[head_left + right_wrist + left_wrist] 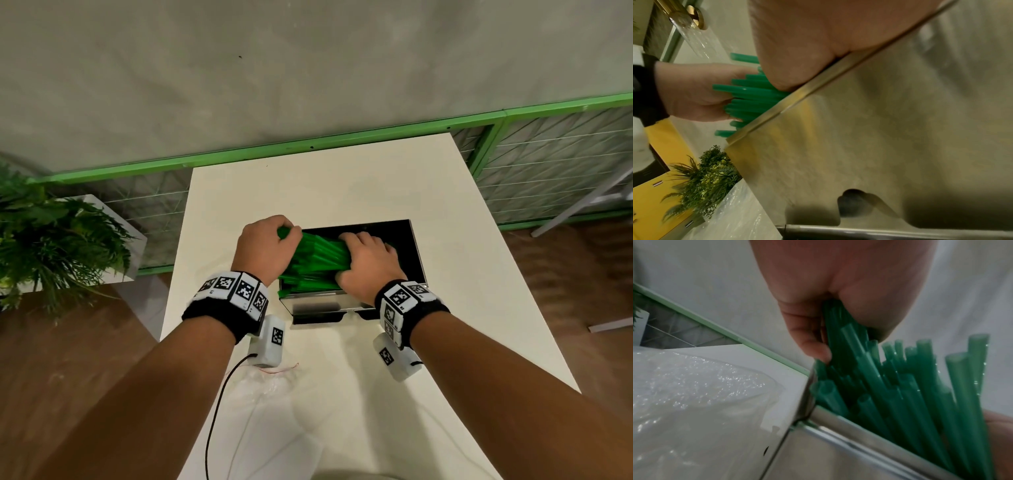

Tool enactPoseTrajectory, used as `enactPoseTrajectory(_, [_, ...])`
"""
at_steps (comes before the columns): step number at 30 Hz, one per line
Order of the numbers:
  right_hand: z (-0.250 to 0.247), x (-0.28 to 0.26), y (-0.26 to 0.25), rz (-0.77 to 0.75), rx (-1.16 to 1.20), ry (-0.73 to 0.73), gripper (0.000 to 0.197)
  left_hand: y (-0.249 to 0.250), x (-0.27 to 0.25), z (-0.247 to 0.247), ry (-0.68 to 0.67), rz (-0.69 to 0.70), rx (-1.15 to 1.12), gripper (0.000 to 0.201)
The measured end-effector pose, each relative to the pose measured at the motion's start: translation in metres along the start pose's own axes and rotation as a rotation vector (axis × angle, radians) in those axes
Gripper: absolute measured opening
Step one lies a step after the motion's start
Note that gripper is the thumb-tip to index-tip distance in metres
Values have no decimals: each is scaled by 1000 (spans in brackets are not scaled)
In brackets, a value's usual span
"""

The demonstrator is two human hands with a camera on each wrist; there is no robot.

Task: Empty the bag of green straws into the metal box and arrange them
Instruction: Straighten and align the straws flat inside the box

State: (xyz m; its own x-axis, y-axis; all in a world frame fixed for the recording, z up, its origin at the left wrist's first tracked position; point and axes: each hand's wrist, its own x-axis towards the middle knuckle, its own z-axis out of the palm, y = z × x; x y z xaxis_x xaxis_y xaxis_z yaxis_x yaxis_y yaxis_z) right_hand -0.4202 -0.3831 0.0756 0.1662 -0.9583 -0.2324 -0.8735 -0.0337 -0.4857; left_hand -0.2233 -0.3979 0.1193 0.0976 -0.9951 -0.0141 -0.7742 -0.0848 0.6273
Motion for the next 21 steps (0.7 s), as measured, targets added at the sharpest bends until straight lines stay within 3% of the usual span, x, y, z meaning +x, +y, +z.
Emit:
enactPoseTrajectory(6, [-1,0,1,-16,7,-13,74,4,-1,5,-15,24,-117,22])
enactPoseTrajectory(9, [-1,0,1,-7,10,-14,72,0,-2,2,-24,-33,-240,15])
enactPoseTrajectory(21, [-2,-4,1,-13,77,84,66,-12,3,-66,80,-11,-293,3])
